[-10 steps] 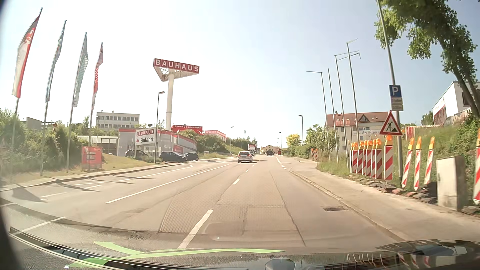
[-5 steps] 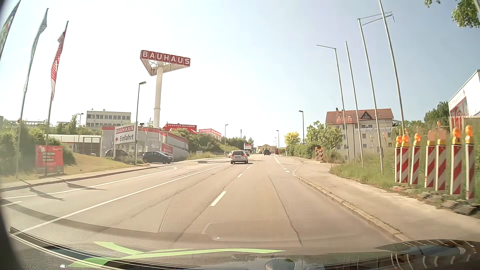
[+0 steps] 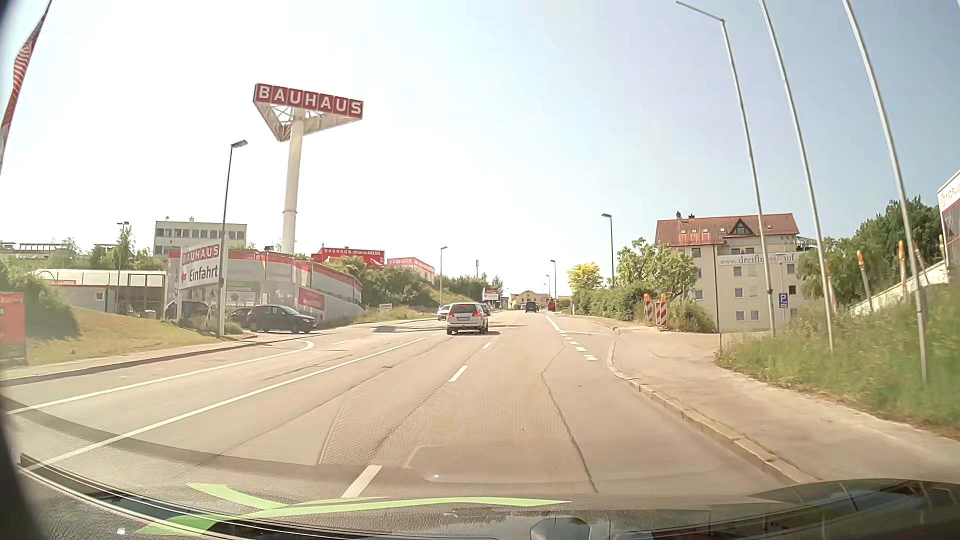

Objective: Follow the waypoints while adhering to traffic rules and regulations

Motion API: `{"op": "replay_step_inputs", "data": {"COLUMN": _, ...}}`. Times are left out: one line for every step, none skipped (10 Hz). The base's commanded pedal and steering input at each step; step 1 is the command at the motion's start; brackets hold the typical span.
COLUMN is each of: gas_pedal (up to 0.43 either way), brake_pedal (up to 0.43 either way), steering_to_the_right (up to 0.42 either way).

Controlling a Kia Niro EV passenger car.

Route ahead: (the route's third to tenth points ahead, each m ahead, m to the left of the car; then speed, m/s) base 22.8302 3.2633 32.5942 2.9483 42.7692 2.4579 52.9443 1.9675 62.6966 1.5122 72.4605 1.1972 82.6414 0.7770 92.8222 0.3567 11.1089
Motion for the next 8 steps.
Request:
{"op": "replay_step_inputs", "data": {"gas_pedal": 0.287, "brake_pedal": 0.000, "steering_to_the_right": 0.004}}
{"op": "replay_step_inputs", "data": {"gas_pedal": 0.287, "brake_pedal": 0.000, "steering_to_the_right": 0.004}}
{"op": "replay_step_inputs", "data": {"gas_pedal": 0.287, "brake_pedal": 0.000, "steering_to_the_right": 0.004}}
{"op": "replay_step_inputs", "data": {"gas_pedal": 0.287, "brake_pedal": 0.000, "steering_to_the_right": 0.004}}
{"op": "replay_step_inputs", "data": {"gas_pedal": 0.287, "brake_pedal": 0.000, "steering_to_the_right": 0.005}}
{"op": "replay_step_inputs", "data": {"gas_pedal": 0.287, "brake_pedal": 0.000, "steering_to_the_right": 0.005}}
{"op": "replay_step_inputs", "data": {"gas_pedal": 0.287, "brake_pedal": 0.000, "steering_to_the_right": 0.006}}
{"op": "replay_step_inputs", "data": {"gas_pedal": 0.287, "brake_pedal": 0.000, "steering_to_the_right": 0.006}}
